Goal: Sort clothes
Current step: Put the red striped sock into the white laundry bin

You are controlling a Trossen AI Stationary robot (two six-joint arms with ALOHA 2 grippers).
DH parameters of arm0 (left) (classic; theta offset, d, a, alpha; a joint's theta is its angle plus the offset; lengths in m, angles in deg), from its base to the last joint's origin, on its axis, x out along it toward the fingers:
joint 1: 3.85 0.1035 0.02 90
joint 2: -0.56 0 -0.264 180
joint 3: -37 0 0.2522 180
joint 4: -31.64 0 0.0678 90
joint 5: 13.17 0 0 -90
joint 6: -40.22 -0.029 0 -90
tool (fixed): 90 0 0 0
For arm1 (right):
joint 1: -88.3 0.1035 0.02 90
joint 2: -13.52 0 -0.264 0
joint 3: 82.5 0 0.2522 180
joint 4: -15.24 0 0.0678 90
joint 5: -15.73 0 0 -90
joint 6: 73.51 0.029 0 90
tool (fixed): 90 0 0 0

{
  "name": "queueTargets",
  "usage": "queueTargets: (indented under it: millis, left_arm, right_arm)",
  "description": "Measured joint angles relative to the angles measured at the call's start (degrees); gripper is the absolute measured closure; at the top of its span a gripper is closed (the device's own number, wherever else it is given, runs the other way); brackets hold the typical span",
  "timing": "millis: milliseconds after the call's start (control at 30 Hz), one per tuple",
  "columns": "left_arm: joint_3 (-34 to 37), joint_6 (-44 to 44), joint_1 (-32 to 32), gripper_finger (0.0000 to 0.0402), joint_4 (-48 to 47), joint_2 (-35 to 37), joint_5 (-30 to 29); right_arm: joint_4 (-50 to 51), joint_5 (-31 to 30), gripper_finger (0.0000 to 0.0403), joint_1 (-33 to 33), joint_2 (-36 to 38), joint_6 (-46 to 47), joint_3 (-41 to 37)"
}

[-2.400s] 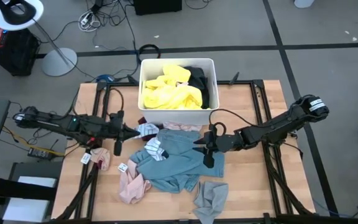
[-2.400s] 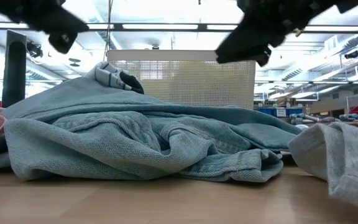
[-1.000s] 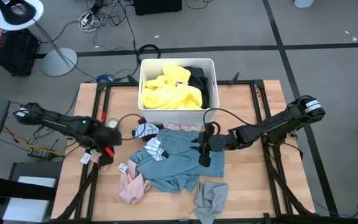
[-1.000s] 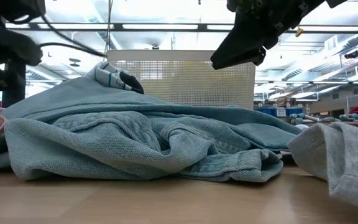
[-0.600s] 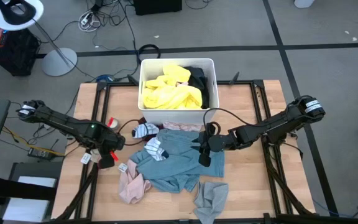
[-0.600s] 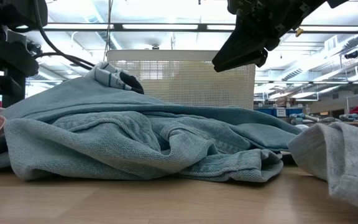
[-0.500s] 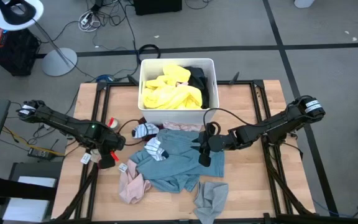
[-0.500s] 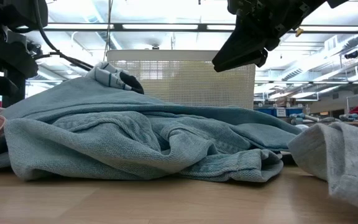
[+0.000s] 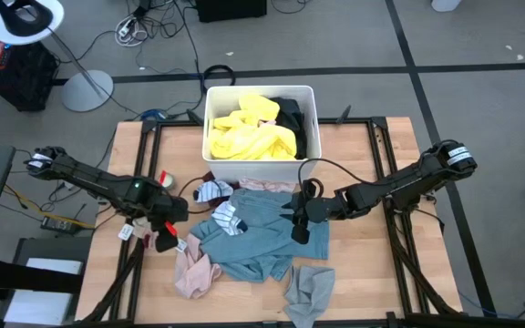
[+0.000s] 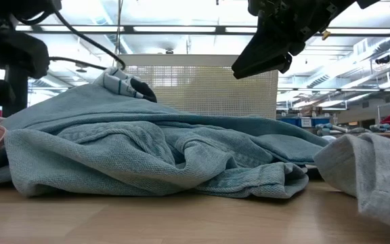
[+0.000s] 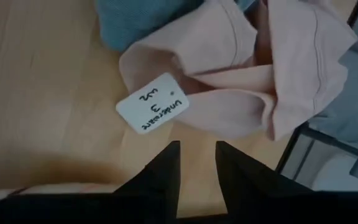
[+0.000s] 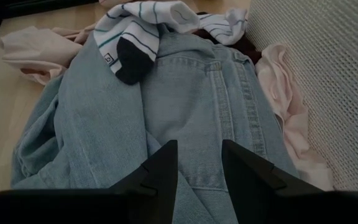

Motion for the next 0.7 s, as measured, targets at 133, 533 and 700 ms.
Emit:
queueTargets:
  millis: [133, 533, 700]
  left_arm:
    - [-1.15, 2.94, 0.00, 0.0300, -2.52, -0.02, 0.93]
    - [-11.10, 14.67, 0.00, 0.0328, -24.44, -0.07, -12.26]
    - [-9.26, 23.78, 0.00, 0.0329, -23.86, -0.64, -17.98]
  right_arm:
    - [0.00, 0.00, 0.0277, 0.00, 0.00, -0.02, 0.00]
    - [-0.05, 0.00, 0.0277, -0.09, 0.00, -0.59, -0.02]
    - [-0.04, 0.00, 0.0277, -0.08, 0.00, -0.59, -0.02]
